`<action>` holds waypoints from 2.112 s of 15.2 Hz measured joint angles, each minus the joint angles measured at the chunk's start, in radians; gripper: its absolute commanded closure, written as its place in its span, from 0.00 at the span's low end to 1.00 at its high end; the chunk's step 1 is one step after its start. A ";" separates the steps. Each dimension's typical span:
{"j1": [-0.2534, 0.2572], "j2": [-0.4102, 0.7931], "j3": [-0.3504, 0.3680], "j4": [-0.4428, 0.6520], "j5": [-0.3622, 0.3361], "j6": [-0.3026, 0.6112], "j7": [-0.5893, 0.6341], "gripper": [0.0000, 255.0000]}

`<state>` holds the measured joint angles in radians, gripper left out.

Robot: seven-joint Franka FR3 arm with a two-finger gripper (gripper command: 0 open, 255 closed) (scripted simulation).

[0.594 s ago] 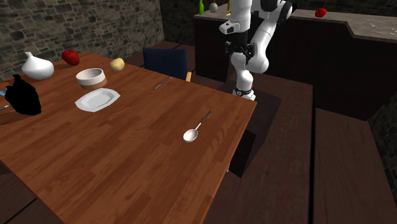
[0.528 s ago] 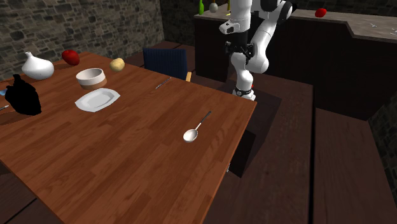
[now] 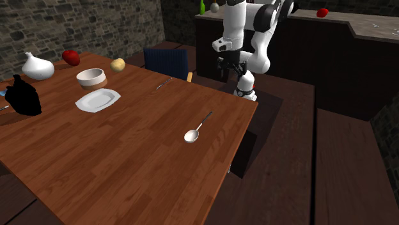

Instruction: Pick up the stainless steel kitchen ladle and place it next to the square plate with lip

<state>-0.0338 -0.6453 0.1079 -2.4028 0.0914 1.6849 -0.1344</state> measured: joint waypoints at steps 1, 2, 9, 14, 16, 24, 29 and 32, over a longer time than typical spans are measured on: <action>-0.004 0.027 0.003 -0.006 -0.007 0.038 -0.001 0.00; -0.006 0.053 0.008 -0.003 -0.013 0.068 0.000 0.00; -0.028 0.286 0.049 0.035 -0.069 0.304 0.034 0.00; -0.049 0.464 0.066 0.093 -0.136 0.449 0.069 0.00; -0.054 0.533 0.072 0.131 -0.168 0.489 0.090 0.00; -0.063 0.707 0.069 0.196 -0.252 0.613 0.137 0.00; -0.064 0.738 0.066 0.184 -0.266 0.655 0.147 0.00; -0.065 0.740 0.066 0.184 -0.266 0.657 0.147 0.00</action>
<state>-0.0983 0.0942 0.1736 -2.2191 -0.1748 2.3420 0.0128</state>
